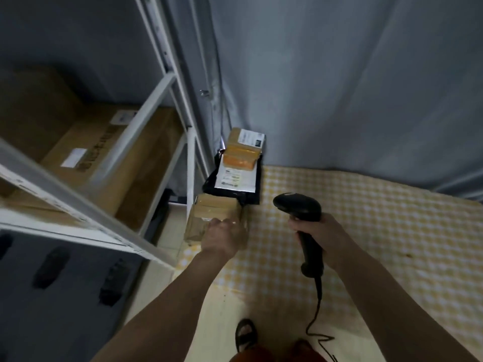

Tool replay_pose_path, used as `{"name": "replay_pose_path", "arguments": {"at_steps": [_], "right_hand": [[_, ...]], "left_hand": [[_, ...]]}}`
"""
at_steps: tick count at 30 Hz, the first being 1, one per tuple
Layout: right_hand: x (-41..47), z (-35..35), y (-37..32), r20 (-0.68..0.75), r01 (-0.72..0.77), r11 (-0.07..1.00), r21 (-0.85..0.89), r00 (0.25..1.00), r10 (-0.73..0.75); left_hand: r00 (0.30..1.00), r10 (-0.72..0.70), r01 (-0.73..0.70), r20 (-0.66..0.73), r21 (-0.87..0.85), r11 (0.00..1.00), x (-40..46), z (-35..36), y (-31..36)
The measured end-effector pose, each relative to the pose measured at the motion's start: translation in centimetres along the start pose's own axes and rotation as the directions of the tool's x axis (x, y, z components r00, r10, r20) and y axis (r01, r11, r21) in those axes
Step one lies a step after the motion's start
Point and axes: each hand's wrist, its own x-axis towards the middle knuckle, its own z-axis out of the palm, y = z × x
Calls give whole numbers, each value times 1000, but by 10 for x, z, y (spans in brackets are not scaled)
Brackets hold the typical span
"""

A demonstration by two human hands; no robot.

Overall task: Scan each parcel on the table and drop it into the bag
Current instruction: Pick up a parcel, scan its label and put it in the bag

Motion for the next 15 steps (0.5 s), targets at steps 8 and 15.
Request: {"name": "replay_pose_path", "arguments": {"at_steps": [8,15], "right_hand": [[44,64,-5,119,-15,987,-157,992,34],[89,89,-13,164,9,986,-168,986,19]], "left_hand": [[989,-127,121,79,78,990,30,-3,-61],[978,-204,200,42,81,976,71,-5,-75]]}}
